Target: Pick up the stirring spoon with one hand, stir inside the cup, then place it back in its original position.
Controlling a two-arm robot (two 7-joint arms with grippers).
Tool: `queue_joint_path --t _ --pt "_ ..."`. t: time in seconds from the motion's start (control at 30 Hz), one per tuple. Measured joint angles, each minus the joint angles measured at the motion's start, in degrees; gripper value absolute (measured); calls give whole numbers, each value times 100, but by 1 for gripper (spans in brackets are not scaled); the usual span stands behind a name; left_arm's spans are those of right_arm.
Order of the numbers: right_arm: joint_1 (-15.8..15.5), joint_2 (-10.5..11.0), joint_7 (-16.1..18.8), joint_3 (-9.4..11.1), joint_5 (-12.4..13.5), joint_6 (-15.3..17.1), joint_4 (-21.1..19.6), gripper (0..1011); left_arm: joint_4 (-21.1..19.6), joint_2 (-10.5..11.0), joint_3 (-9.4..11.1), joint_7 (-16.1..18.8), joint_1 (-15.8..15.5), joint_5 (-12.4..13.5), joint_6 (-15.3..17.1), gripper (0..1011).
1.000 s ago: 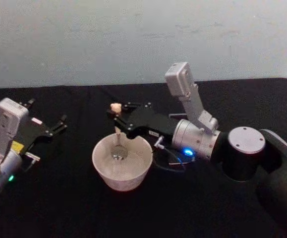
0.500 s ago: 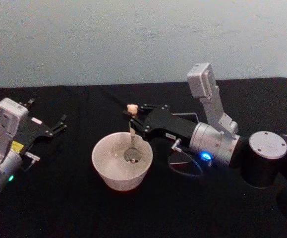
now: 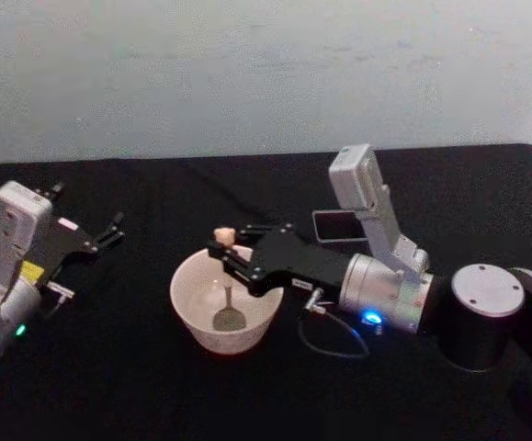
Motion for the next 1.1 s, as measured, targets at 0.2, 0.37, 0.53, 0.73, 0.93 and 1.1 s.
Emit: queue_joint_path --t 0.2,0.37,0.53,0.73,0.93,1.1 --pt "154 -168 12 -119 -18 18 179 216 0 0 0 0 0 0 0 1001" --pt "334 -351 -51 -131 -26 15 433 216 0 0 0 0 0 0 0 1001" --pt "488 -527 -183 -95 -51 -12 682 216 0 0 0 0 0 0 0 1001" --pt "594 -614 -309 8 -93 -48 839 216 0 0 0 0 0 0 0 1001" --pt "543 -509 -322 116 -73 -26 754 216 0 0 0 0 0 0 0 1001" --pt "394 -310 -292 181 -41 20 522 216 0 0 0 0 0 0 0 1001"
